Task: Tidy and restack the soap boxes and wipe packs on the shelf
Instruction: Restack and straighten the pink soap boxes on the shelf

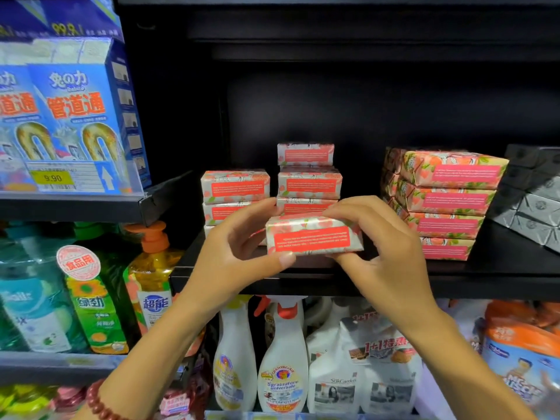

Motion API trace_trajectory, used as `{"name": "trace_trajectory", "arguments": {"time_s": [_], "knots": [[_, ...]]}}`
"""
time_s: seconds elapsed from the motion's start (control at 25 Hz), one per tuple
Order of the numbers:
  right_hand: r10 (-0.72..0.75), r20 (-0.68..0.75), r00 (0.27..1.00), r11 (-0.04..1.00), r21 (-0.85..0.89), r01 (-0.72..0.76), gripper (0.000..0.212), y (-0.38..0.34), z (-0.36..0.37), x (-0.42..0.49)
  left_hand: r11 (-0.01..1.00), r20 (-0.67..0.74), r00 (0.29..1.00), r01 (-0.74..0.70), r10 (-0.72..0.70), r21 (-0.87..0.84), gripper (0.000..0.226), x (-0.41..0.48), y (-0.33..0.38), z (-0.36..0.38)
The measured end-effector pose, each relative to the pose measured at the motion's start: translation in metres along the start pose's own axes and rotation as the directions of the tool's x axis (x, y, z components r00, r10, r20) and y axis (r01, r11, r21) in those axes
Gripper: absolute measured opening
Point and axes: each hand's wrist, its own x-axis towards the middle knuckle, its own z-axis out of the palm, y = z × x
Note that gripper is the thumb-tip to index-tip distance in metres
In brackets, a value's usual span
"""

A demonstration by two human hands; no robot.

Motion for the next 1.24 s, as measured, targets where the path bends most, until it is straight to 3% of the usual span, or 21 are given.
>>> {"name": "trace_trajectory", "arguments": {"time_s": [0.12,0.2,0.28,0.4,0.52,0.68,0.84,0.92,1.0,1.12,1.24], "knots": [[-0.105,-0.043,0.994,0.994,-0.037,0.103,0.038,0.001,0.006,-0.003,0.997,0.013,0.999,0.049,-0.05,0.053,0.059,0.004,0.002,-0.001],[-0.104,0.024,0.994,0.993,-0.052,0.105,0.042,0.002,0.007,-0.003,0.997,0.01,0.999,0.047,-0.048,0.053,0.061,0.004,0.002,-0.003],[0.021,0.149,0.989,0.999,-0.04,-0.015,0.059,0.005,0.005,-0.003,0.997,-0.023,1.0,0.023,-0.021,0.069,0.065,0.003,0.002,-0.006],[0.305,0.33,0.893,0.915,0.159,-0.371,0.096,0.004,0.0,0.0,0.986,-0.009,0.999,-0.049,0.052,0.157,0.068,0.0,0.002,-0.007],[0.4,0.37,0.839,0.809,0.287,-0.512,0.087,0.005,-0.003,0.005,0.962,0.019,0.991,-0.131,0.13,0.238,0.068,-0.003,-0.001,-0.004],[0.347,0.294,0.891,0.882,0.221,-0.416,0.052,0.0,-0.001,0.01,0.913,-0.013,0.97,-0.222,0.241,0.343,0.06,-0.005,-0.005,-0.004],[0.188,0.065,0.98,0.96,0.199,-0.197,0.046,-0.008,0.007,0.004,0.992,-0.044,0.999,-0.021,0.027,0.126,0.082,-0.006,-0.005,-0.011],[0.003,-0.048,0.999,0.998,0.056,0.0,0.043,-0.008,0.012,0.001,0.997,-0.051,0.996,0.072,-0.072,0.001,0.077,-0.008,-0.003,-0.011],[-0.126,-0.09,0.988,0.992,-0.019,0.125,0.045,-0.007,0.02,-0.001,0.996,-0.073,0.993,0.087,-0.088,-0.015,0.063,-0.008,0.0,-0.008],[-0.155,-0.108,0.982,0.988,-0.026,0.153,0.046,-0.005,0.028,-0.004,0.999,-0.106,0.994,0.037,-0.033,0.037,0.06,-0.008,0.008,-0.007],[-0.064,-0.128,0.99,0.998,0.002,0.065,0.041,0.0,0.028,-0.005,0.99,-0.174,0.983,-0.026,0.051,0.142,0.061,-0.002,0.016,-0.014]]}}
